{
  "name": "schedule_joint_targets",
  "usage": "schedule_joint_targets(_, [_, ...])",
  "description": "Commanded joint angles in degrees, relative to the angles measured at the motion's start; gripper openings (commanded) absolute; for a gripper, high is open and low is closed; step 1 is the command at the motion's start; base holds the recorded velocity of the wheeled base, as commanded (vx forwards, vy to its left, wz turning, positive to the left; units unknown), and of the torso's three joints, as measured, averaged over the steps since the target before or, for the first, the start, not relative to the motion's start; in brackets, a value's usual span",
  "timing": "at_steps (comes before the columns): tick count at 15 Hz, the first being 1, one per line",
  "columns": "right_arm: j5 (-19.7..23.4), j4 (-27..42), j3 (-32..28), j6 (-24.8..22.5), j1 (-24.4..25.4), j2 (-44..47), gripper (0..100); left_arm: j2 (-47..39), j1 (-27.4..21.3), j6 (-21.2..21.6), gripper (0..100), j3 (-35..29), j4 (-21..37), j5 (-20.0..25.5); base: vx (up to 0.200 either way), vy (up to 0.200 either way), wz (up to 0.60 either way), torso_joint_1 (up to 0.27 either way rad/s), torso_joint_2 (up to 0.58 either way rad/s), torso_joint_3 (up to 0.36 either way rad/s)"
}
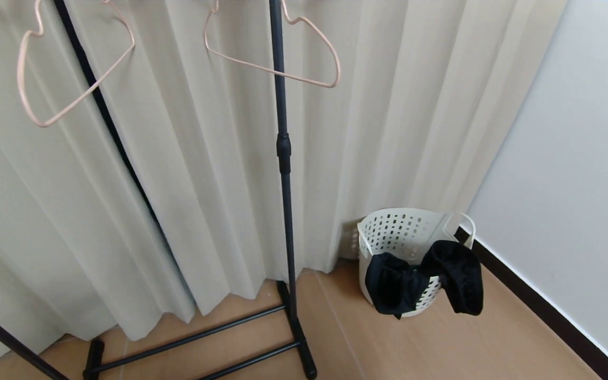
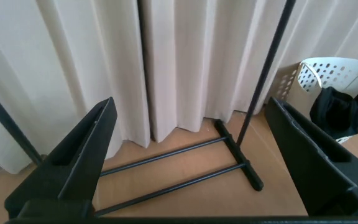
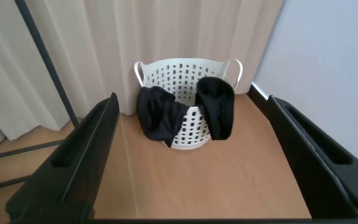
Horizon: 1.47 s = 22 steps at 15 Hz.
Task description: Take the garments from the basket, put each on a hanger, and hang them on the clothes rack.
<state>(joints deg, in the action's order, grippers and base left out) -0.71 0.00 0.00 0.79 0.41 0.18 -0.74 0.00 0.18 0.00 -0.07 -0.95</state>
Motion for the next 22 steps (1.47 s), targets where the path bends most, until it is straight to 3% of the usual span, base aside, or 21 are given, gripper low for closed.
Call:
schedule_joint_targets(1, [0.0, 0.0, 0.0, 0.0, 0.02, 0.08, 100, -0.05, 0.0, -0.01, 100, 0.0, -0.01, -0.02, 0.0, -0.2, 0.0, 0.002, 0.01, -0.002])
schedule_joint_targets(18, [0.0, 0.0, 0.0, 0.0, 0.02, 0.08, 100, -0.05, 0.0, -0.01, 100, 0.0, -0.01, 0.07, 0.0, -0.2, 0.0, 0.002, 0.0, 0.002])
schedule_joint_targets(22, [0.0, 0.0, 0.0, 0.0, 0.02, 0.08, 100, -0.05, 0.0, -0.01, 100, 0.0, -0.01, 0.42, 0.2, -0.1, 0.0, -0.001, 0.0, 0.001])
